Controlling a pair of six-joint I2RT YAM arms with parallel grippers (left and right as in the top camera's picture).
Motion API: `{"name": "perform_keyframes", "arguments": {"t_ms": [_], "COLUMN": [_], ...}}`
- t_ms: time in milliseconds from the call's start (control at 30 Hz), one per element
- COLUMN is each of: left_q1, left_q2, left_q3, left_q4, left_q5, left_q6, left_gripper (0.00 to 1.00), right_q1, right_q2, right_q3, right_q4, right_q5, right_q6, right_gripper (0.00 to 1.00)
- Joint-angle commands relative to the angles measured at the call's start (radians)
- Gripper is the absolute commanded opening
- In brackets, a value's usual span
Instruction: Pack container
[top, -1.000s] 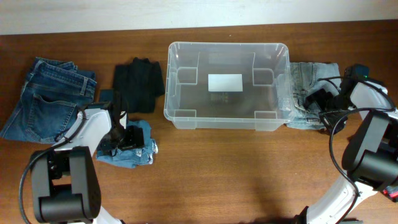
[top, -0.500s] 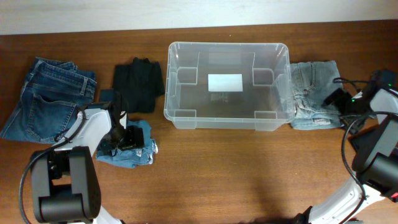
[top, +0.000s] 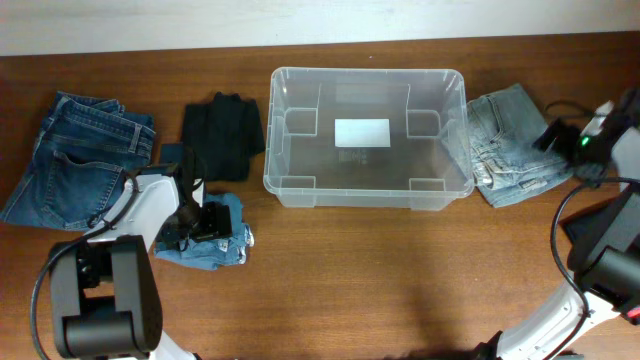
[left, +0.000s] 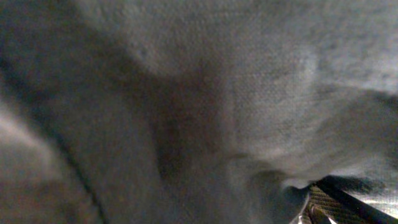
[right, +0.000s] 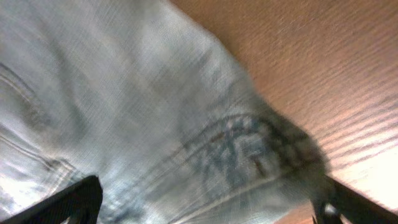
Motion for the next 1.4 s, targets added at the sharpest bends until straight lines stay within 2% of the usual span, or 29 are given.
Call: {"name": "perform_keyframes", "arguments": {"t_ms": [0,167,267,367,500,667,767,967,1367], "left_q1": [-0.003,-0.003,-0.003,-0.003,-0.003,-0.003,-0.003,-0.003,-0.003], "left_q2": [0.024,0.024,0.024,0.024,0.024,0.024,0.024,0.024,0.024], "left_q3": [0.002,0.002,0.002,0.002,0.002,0.002,0.002,0.002,0.002], "left_q4": [0.0,0.0,0.0,0.0,0.0,0.0,0.0,0.0,0.0], "left_q5": [-0.006,-0.006,-0.006,-0.006,-0.006,-0.006,-0.006,-0.006,-0.006], "left_q6": [0.013,0.013,0.013,0.013,0.013,0.013,0.013,0.013,0.013], "left_gripper": [0.99,0.99,0.99,0.99,0.99,0.99,0.99,0.99,0.99], "right_q1": [-0.001,-0.001,-0.001,0.003,0.017,0.054,0.095,0.146,0.152], "right_q2": [-0.007,-0.007,-0.006,-0.002,-0.001,-0.001,-0.001,-0.001,-0.001], "right_q3": [0.196,0.376,0.377,0.317,0.172,0.06,0.012,-0.066,-0.113], "right_q4": [-0.107,-0.359,-0.468,-0.512,-0.453,-0.367,-0.326,-0.237,-0.155], "right_q5": [0.012,0.185,0.164,0.051,-0.093,-0.008,0.08,0.096,0.167], "right_q6": [-0.048,0.109,0.201,0.273,0.292,0.303,0.379,0.53,0.599], "right_gripper": [0.98,0.98,0.98,0.98,0.98,0.98,0.98,0.98,0.98]}}
